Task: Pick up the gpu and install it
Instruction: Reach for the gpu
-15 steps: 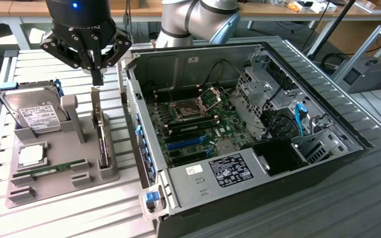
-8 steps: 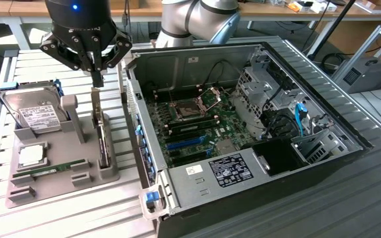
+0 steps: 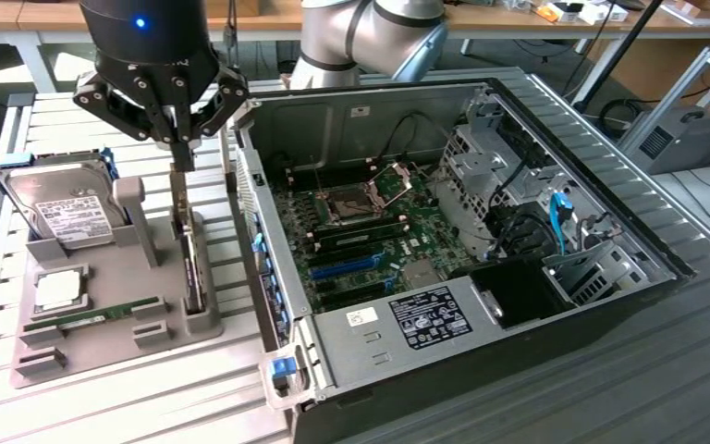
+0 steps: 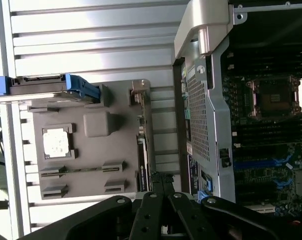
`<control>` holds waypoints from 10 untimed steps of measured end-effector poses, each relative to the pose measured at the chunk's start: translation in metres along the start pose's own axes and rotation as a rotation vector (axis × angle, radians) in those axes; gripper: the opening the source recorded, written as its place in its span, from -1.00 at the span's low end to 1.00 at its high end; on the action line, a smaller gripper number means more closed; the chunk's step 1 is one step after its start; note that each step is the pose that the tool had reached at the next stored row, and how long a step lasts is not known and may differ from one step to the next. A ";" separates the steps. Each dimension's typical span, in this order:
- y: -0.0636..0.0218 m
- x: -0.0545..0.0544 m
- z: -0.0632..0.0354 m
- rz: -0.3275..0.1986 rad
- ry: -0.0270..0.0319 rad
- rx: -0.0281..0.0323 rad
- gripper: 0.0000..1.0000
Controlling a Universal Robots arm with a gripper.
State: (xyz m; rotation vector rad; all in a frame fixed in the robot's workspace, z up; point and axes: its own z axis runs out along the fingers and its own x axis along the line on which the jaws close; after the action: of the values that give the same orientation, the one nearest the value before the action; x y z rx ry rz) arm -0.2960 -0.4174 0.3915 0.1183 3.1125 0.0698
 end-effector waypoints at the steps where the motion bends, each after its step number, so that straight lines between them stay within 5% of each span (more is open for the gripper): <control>1: -0.0012 0.000 -0.0001 0.000 0.0000 0.0000 -0.79; 10: -0.0114 -0.001 -0.0005 -0.001 0.0000 0.0000 -0.79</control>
State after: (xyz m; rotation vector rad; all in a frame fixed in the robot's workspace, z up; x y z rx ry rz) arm -0.2963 -0.4289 0.3915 0.1171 3.1126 0.0698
